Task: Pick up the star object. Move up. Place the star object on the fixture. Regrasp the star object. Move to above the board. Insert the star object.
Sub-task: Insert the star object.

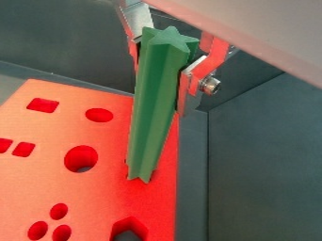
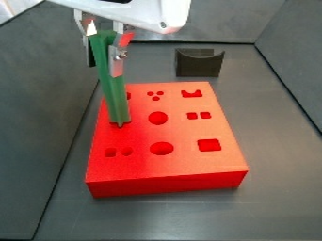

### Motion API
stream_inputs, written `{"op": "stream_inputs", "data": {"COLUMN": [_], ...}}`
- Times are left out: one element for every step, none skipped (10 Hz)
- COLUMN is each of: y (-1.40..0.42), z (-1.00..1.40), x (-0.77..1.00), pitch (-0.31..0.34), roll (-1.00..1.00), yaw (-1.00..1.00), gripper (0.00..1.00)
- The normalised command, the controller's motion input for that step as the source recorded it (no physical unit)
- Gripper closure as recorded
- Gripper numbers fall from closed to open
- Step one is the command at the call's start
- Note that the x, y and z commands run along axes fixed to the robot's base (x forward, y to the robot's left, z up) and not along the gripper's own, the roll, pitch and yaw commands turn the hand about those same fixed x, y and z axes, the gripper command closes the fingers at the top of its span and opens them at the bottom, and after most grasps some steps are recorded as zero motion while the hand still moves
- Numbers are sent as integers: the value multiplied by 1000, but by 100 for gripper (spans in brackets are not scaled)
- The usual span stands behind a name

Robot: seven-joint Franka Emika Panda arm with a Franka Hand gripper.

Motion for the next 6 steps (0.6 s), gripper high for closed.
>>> {"op": "stream_inputs", "data": {"y": [69, 0, -49, -63, -89, -29], "z": [-109, -100, -137, -271, -223, -106], "x": [106, 3, 0, 0, 0, 0], "pitch": [14, 0, 0, 0, 0, 0], "roll": [0, 19, 86, 51, 0, 0], "yaw": [-31, 0, 0, 0, 0, -77], "gripper": [100, 100, 100, 100, 100, 100]}}
